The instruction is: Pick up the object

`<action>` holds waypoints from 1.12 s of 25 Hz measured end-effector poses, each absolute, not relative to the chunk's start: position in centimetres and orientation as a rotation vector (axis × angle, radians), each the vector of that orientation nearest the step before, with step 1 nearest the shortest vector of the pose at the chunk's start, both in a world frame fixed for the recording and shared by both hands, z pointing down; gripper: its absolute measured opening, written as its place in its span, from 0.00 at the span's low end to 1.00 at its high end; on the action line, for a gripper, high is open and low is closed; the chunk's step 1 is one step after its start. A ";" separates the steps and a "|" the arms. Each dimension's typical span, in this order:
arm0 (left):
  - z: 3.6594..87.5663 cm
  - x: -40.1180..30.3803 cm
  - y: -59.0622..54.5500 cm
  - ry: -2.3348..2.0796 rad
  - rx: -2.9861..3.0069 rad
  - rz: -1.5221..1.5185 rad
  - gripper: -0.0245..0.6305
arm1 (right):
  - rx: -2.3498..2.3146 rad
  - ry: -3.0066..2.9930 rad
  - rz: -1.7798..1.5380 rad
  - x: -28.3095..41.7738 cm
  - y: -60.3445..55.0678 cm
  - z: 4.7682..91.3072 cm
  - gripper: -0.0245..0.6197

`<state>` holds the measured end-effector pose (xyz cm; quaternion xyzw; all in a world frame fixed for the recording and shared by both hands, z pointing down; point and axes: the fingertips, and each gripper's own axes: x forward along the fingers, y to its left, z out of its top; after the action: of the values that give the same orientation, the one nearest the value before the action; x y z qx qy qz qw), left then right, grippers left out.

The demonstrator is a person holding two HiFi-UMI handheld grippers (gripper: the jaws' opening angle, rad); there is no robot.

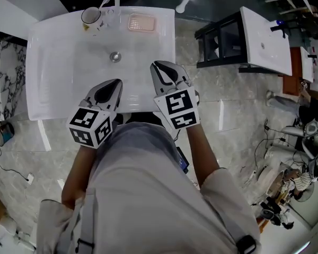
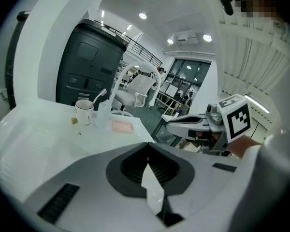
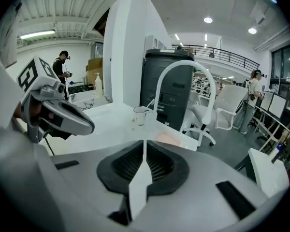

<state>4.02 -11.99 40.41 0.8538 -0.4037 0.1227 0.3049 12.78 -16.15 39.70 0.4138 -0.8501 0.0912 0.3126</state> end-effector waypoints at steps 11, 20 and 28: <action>41.5 3.5 -12.6 -1.061 2.220 0.337 0.04 | 1.032 -2.155 0.156 12.5 -19.3 42.4 0.05; 41.9 2.9 -12.4 -1.058 2.201 0.349 0.04 | 1.007 -2.134 0.123 12.2 -21.5 43.5 0.05; 42.2 2.1 -12.1 -1.080 2.170 0.350 0.04 | 0.971 -2.093 0.089 12.0 -22.9 44.8 0.06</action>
<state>2.05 -12.05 42.25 0.8334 -0.4149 0.1345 0.3394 11.98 -22.91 44.83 0.3846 -0.8290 0.0352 0.4045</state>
